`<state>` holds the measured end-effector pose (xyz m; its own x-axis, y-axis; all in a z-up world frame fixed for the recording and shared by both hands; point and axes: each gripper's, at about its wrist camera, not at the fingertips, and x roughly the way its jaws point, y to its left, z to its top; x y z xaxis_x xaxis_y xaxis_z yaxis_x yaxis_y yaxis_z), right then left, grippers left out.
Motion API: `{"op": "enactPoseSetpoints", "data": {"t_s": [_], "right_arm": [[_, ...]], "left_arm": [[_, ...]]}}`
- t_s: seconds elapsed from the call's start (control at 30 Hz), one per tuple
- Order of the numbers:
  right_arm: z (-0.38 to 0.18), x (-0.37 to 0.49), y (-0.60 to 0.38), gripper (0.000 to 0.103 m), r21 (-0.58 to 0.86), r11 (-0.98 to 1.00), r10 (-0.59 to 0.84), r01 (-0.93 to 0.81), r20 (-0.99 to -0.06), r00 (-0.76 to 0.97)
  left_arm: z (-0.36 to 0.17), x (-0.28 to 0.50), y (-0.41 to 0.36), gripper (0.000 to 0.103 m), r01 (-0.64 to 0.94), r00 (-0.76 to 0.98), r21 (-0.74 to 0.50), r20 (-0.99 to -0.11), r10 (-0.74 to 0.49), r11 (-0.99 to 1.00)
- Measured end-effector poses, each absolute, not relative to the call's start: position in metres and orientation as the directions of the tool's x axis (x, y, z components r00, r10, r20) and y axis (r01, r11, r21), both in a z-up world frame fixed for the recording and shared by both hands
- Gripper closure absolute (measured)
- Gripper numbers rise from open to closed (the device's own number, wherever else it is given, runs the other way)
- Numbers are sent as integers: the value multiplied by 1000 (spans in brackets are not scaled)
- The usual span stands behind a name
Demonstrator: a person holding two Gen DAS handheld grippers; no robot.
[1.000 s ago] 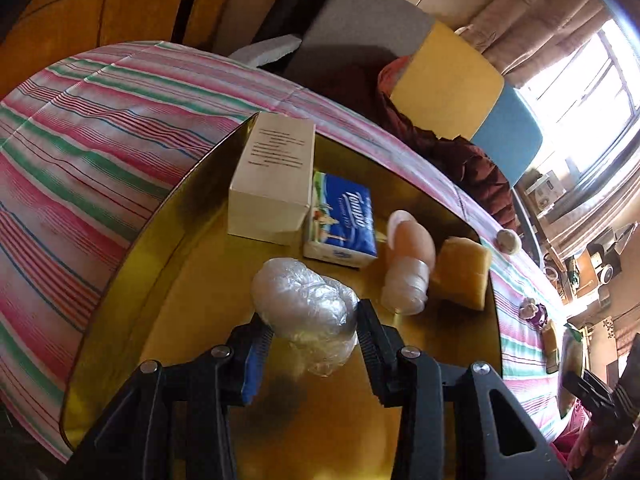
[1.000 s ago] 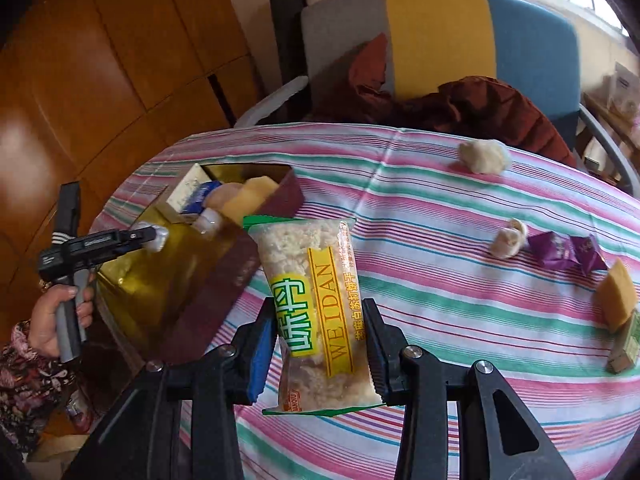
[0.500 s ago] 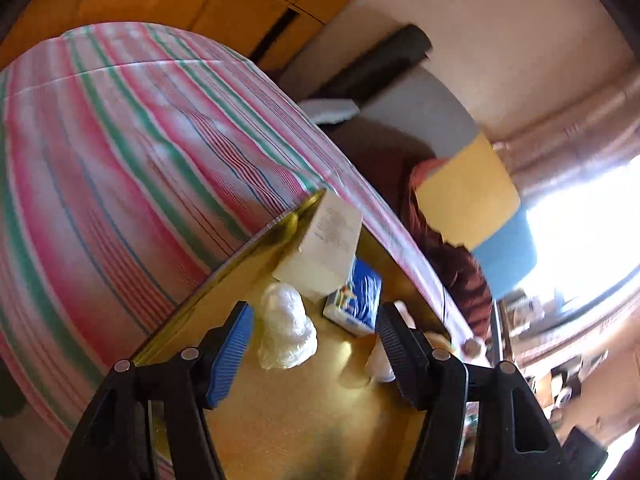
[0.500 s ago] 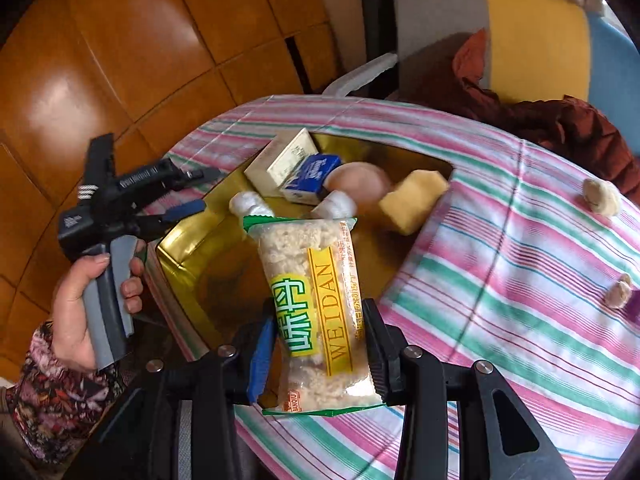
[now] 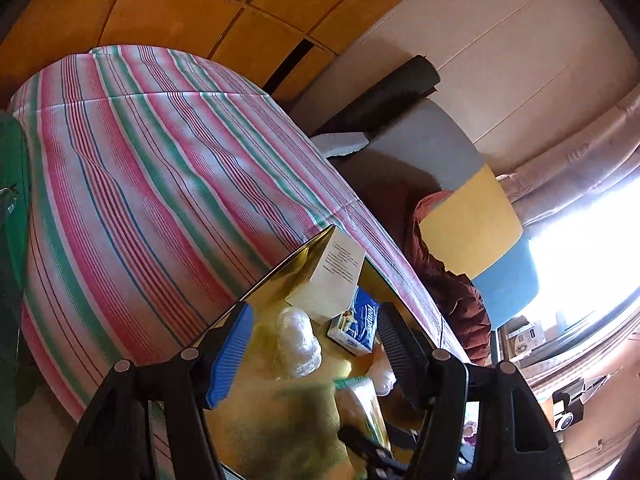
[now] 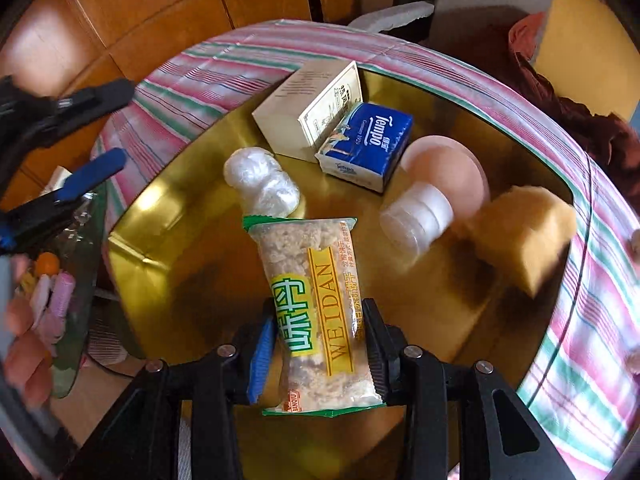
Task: Organize objects
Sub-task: 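Carry the noodle bag and white bundle into the gold tray and open both tools, then move both tools back over the remaining items on the table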
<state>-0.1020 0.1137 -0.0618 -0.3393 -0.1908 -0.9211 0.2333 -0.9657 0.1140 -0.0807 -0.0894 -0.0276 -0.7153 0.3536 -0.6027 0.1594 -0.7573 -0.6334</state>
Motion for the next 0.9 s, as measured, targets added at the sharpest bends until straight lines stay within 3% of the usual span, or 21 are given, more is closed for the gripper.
{"op": "enactPoseSetpoints", "data": {"t_s": [0.13, 0.17, 0.2, 0.23, 0.53, 0.9], "right_arm": [[-65, -128, 110, 58, 120, -978, -178, 172, -908, -379], [-64, -131, 112, 54, 130, -979, -183, 157, -899, -399], [-62, -132, 114, 43, 148, -979, -195, 144, -891, -411], [-61, -131, 117, 42, 169, -976, -210, 134, -885, -416], [-36, -84, 134, 37, 264, -946, -321, 187, -825, -464], [2, -24, 169, 31, 228, -961, -275, 155, -751, -600]], "left_arm": [[-25, -77, -86, 38, 146, -720, -630, -596, 355, -763], [-24, -77, -84, 38, 141, -718, -625, -598, 355, -768], [-24, -76, -83, 38, 138, -719, -623, -598, 355, -770], [-24, -75, -83, 38, 133, -720, -621, -596, 355, -772], [-31, -72, -73, 38, 127, -707, -613, -607, 362, -780], [-25, -59, -26, 38, -11, -677, -562, -605, 420, -827]]}}
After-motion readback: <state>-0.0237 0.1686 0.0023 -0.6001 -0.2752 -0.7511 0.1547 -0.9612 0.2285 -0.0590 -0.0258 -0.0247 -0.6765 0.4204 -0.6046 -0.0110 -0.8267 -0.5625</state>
